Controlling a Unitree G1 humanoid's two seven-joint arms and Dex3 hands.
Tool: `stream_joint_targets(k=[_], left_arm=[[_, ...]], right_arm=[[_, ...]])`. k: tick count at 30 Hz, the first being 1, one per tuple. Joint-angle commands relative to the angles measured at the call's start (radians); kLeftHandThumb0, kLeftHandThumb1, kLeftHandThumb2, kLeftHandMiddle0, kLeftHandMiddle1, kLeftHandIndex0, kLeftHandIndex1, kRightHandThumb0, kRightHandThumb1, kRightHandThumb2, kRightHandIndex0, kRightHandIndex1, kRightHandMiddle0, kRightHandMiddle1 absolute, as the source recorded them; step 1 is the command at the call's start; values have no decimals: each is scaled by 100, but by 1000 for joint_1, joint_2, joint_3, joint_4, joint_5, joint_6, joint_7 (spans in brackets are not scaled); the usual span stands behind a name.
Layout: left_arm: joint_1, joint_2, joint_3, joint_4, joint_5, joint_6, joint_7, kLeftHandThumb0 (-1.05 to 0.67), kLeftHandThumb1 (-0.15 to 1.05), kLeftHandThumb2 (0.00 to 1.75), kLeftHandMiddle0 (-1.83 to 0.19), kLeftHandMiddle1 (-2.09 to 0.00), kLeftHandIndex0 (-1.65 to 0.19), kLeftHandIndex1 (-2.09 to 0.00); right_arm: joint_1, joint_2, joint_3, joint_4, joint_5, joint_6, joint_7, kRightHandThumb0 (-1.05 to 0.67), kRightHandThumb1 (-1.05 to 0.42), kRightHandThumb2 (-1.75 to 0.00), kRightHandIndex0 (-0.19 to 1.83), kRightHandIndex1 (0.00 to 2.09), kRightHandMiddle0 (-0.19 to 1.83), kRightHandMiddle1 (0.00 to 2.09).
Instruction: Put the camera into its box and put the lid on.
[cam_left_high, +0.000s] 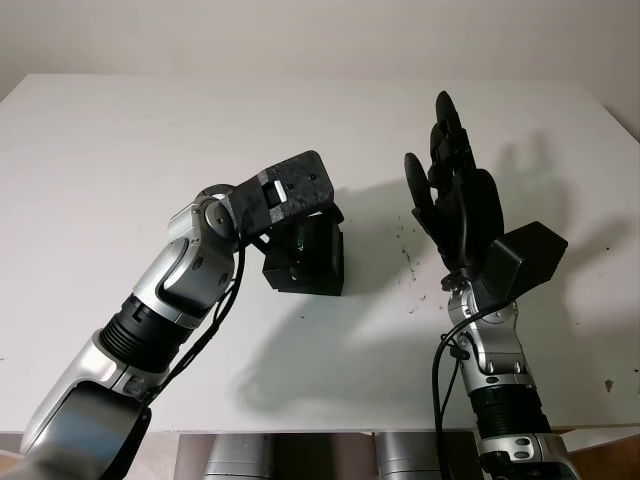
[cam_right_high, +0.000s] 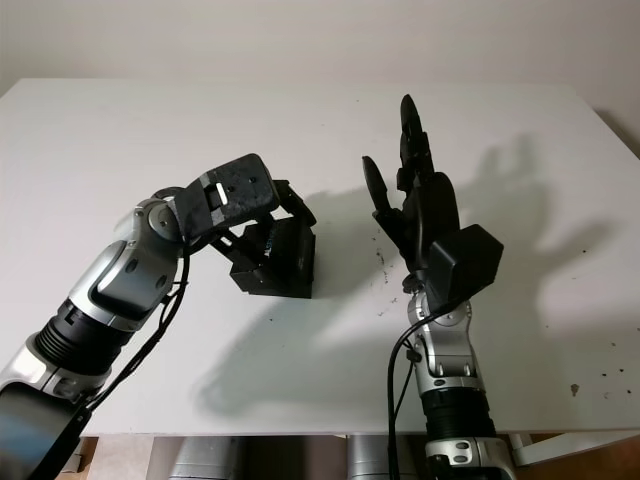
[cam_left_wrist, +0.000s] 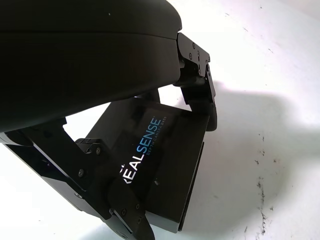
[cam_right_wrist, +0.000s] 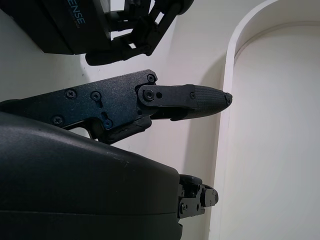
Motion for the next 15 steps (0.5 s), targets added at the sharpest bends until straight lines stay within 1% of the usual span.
stream_joint_targets(k=[1, 9, 15], left_arm=[[-26, -15, -15, -13, 0, -11, -6, -14, 91, 5, -40, -158, -32, -144], [-38, -43, -14, -11, -4, -2, -6, -14, 91, 5, -44, -163, -33, -146], [-48, -41, -41, -3, 14, 20, -18, -15, 90, 5, -48, -159, -33, -143]], right_arm=[[-1, 5, 1, -12, 3, -6, -3, -67, -105, -35, -8, 6, 5, 6], [9, 6, 5, -27, 0, 24, -9, -67, -105, -34, -9, 5, 6, 6], [12, 9, 7, -28, 4, 26, -8, -69, -105, -34, -8, 6, 6, 6]])
